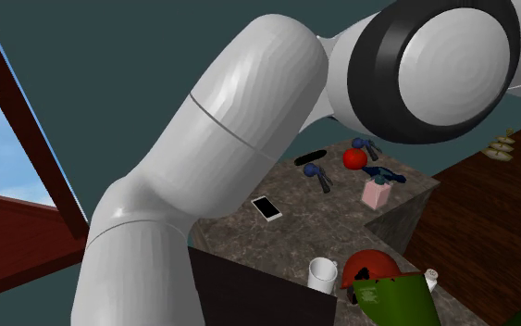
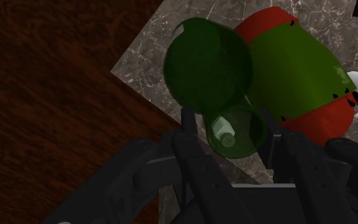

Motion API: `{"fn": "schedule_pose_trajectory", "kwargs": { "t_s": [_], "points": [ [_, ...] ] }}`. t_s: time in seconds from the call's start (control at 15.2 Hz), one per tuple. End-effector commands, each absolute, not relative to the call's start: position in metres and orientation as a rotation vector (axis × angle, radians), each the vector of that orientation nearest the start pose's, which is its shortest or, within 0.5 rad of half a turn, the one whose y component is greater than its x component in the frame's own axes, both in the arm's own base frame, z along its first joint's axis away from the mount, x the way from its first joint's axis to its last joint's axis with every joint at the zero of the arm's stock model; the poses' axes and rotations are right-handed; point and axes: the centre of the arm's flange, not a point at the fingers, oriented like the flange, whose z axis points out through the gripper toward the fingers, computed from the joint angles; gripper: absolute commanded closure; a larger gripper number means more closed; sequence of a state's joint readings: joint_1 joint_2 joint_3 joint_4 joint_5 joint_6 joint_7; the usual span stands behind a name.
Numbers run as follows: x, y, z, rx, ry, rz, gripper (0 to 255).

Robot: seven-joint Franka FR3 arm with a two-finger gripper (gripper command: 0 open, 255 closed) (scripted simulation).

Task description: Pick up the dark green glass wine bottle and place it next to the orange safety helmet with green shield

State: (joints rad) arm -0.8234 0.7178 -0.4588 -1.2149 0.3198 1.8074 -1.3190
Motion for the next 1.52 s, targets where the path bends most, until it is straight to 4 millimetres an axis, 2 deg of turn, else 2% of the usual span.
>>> {"fn": "schedule_pose_trajectory", "kwargs": {
  "t_s": [0.0, 1.45],
  "points": [
    [0.316, -0.662, 0.364, -3.083, -0.068, 0.009, 255],
    [0.316, -0.662, 0.248, -3.083, -0.068, 0.009, 255]
  ]
}}
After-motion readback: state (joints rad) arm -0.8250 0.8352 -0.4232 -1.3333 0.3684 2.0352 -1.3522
